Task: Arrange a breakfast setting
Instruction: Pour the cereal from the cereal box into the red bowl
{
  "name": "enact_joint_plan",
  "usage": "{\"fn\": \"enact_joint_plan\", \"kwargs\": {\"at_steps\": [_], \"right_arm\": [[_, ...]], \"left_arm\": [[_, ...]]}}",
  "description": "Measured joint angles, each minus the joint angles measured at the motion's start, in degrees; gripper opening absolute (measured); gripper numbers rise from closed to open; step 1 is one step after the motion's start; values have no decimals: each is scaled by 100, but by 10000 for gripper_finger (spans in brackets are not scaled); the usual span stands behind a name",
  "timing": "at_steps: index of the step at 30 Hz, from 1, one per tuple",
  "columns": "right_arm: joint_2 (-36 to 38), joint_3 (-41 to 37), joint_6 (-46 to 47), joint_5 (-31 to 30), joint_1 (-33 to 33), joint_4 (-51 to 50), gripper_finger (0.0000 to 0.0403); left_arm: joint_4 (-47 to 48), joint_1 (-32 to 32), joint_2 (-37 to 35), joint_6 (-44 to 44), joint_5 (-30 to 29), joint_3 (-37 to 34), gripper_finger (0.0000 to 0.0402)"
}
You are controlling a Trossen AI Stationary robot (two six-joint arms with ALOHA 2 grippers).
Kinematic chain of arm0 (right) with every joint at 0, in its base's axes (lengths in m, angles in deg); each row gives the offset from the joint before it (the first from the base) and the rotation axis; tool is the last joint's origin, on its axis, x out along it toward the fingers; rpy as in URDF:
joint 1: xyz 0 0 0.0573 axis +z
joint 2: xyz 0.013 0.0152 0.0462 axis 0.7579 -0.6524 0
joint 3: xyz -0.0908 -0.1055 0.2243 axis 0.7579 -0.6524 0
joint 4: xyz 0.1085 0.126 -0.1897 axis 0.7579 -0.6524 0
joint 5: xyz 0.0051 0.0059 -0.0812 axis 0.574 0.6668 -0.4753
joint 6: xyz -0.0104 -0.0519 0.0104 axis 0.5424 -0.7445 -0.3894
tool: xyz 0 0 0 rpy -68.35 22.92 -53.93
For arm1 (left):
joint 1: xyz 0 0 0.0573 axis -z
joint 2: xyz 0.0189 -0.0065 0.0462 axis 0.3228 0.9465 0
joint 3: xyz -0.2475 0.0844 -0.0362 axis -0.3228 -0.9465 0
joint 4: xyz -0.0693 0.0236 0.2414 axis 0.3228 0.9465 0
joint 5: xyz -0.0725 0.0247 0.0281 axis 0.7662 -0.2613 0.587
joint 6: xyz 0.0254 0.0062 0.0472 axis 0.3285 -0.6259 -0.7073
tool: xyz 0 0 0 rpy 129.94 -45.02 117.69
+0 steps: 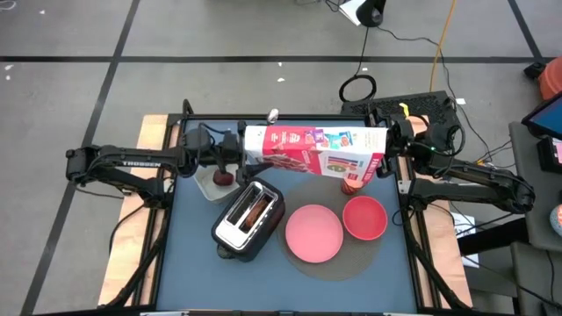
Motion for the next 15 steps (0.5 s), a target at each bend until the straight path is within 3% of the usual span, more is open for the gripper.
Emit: {"fn": "enact_joint_plan", "kwargs": {"at_steps": [5, 15], "right_arm": [[0, 0, 0, 0, 0, 4, 0], [0, 0, 0, 0, 0, 2, 0]], "left_arm": [[-1, 0, 0, 464, 0, 0, 393], [2, 0, 0, 528, 0, 0, 393]]}}
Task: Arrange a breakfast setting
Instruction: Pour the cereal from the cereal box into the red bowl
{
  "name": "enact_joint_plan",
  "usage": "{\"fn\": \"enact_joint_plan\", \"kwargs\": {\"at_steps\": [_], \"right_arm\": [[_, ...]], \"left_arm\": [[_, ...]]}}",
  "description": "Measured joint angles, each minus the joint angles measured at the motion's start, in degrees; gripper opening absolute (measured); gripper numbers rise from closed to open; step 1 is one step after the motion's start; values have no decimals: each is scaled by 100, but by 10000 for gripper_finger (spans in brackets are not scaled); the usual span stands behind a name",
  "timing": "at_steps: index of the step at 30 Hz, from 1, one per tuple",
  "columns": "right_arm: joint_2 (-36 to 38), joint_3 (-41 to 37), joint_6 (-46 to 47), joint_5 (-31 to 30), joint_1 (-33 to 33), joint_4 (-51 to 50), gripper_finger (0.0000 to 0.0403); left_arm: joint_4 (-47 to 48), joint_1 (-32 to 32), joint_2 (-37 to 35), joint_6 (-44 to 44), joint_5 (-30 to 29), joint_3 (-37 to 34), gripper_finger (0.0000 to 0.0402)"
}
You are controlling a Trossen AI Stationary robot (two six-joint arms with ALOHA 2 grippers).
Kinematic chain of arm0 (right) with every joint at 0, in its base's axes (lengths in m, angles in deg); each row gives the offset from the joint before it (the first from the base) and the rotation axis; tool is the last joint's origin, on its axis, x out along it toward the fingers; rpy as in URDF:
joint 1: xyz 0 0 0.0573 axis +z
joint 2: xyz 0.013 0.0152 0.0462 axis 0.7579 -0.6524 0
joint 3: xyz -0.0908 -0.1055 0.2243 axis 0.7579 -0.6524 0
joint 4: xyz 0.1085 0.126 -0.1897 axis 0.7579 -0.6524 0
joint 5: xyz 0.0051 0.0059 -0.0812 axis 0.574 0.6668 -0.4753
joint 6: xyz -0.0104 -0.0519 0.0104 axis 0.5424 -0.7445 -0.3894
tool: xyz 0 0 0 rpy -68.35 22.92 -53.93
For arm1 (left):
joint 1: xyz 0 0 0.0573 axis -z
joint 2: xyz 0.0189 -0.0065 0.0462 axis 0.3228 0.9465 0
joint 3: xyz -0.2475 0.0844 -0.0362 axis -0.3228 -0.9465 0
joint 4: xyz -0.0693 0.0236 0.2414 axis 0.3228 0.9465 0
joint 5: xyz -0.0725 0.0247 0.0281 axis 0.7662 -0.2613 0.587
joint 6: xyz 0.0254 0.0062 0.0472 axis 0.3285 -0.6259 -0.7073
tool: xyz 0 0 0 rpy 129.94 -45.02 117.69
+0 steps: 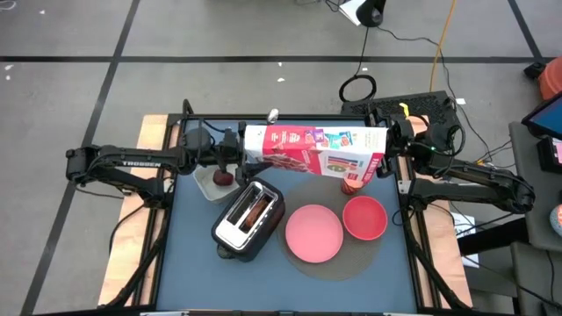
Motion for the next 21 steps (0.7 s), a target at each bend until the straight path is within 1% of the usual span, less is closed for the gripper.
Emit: {"fn": "enact_joint_plan", "kwargs": {"at_steps": [5, 10, 15, 21], "right_arm": [[-2, 0, -2, 2, 0, -4, 0], [-2, 0, 0, 24, 0, 0, 0], [-2, 0, 7, 31, 0, -4, 0], [-4, 0, 4, 31, 0, -13, 0]], "left_arm": [[164, 38, -2, -20, -6, 0, 393], [189, 207, 1, -288, -12, 0, 393], [90, 310, 153, -321, -24, 0, 392], [-181, 354, 512, -222, -20, -3, 392]]}}
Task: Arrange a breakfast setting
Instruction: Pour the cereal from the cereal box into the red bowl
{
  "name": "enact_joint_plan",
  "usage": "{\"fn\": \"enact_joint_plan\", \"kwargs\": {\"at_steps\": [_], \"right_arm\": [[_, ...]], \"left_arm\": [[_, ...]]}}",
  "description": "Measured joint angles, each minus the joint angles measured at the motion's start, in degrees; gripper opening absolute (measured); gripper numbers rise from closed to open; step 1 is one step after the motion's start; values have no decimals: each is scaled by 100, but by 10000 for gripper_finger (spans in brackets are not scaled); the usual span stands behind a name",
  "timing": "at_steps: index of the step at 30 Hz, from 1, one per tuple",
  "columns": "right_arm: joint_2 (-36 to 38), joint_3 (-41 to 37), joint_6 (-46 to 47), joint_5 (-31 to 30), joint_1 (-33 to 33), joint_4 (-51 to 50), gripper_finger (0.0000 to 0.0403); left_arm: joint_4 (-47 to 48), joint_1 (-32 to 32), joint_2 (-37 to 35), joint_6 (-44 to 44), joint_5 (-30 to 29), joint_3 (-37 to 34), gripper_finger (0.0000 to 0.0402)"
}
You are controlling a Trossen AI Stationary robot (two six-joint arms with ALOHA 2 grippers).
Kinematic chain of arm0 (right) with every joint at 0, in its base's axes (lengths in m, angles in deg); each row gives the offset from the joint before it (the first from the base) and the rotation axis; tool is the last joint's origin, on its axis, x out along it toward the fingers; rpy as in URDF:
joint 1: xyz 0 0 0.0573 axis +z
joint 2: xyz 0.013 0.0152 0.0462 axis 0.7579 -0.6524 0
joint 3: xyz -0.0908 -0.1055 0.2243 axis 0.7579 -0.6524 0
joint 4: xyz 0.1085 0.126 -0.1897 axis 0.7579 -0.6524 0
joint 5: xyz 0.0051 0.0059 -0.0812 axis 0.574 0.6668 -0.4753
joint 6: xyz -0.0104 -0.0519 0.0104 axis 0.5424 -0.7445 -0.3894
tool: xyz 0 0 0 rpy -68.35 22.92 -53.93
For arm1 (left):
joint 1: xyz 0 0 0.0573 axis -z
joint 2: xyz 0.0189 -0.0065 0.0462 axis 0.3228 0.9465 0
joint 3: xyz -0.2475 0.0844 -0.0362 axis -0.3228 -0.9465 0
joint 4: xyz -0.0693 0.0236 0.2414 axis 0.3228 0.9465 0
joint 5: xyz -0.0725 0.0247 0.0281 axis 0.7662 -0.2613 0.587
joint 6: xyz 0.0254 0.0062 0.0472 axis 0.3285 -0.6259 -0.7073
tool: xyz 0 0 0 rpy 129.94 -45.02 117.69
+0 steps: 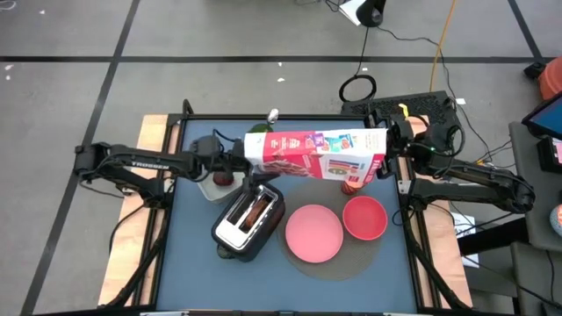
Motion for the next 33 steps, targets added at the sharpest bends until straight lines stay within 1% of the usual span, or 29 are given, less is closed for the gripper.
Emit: {"fn": "enact_joint_plan", "kwargs": {"at_steps": [5, 7, 9, 14, 17, 19, 26, 33], "right_arm": [[0, 0, -4, -2, 0, 23, 0], [2, 0, -2, -2, 0, 24, 0], [2, 0, -2, -2, 0, 22, 0], [2, 0, -2, -3, 0, 15, 0], [2, 0, -2, -2, 0, 15, 0], [2, 0, -2, -2, 0, 15, 0], [7, 0, -2, -9, 0, -69, 1], [15, 2, 167, -28, 0, -114, 16]], "left_arm": [[-115, 0, 45, -55, 5, 1, 391], [-129, 0, 45, -62, 8, 1, 382], [-129, 0, 45, -67, 5, 1, 361], [-125, 0, 45, -64, 22, 1, 291], [-125, 0, 45, -63, 22, 2, 266], [-125, 0, 45, -62, 23, 1, 262], [-117, 0, 45, -60, 22, 1, 269], [-64, 0, 45, -62, 17, 1, 270]]}}
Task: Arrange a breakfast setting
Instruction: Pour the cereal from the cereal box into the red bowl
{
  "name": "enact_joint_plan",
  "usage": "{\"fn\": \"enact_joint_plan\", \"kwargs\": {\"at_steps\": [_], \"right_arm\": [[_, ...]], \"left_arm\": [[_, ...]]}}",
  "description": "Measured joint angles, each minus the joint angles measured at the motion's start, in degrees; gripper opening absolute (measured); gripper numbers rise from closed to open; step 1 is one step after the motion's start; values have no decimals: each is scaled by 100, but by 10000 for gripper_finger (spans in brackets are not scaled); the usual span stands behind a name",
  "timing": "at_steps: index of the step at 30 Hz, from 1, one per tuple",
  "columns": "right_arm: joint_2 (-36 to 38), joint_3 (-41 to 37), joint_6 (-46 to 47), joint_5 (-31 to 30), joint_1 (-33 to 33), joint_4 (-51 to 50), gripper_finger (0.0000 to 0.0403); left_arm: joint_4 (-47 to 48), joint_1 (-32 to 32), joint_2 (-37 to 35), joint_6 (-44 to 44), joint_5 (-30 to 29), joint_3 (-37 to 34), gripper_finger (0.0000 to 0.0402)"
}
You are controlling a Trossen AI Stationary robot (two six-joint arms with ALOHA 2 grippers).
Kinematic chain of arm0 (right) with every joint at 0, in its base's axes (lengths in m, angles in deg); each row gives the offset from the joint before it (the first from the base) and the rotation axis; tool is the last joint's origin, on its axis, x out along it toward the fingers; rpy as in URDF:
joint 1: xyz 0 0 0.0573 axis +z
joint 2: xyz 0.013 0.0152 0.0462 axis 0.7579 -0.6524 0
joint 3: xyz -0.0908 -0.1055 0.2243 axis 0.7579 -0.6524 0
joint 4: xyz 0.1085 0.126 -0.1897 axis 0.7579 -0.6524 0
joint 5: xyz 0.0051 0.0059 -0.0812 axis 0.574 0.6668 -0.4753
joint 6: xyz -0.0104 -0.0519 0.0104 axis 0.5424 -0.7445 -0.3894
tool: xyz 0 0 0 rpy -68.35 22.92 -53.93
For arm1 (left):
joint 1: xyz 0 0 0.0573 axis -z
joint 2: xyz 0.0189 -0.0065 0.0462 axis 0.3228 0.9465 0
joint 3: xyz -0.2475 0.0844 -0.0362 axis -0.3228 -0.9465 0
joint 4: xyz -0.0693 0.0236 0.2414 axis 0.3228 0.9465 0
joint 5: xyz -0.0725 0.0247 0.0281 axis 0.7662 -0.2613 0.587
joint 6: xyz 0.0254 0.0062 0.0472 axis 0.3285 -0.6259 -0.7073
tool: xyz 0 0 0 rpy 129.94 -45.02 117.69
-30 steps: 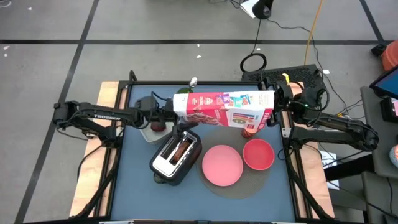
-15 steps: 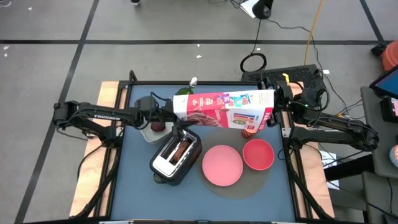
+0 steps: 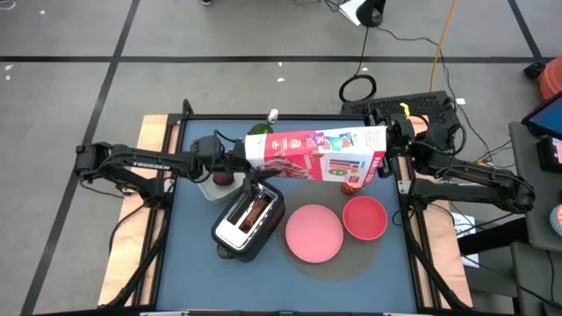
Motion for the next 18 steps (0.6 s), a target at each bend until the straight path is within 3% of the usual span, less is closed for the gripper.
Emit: {"fn": "enact_joint_plan", "kwargs": {"at_steps": [7, 18], "right_arm": [[0, 0, -6, 407, -4, -43, 51], [168, 0, 25, 625, -10, -667, 181]], "left_arm": [[3, 0, 0, 4, 3, 0, 270], [-6, 2, -2, 140, 24, 0, 270]]}}
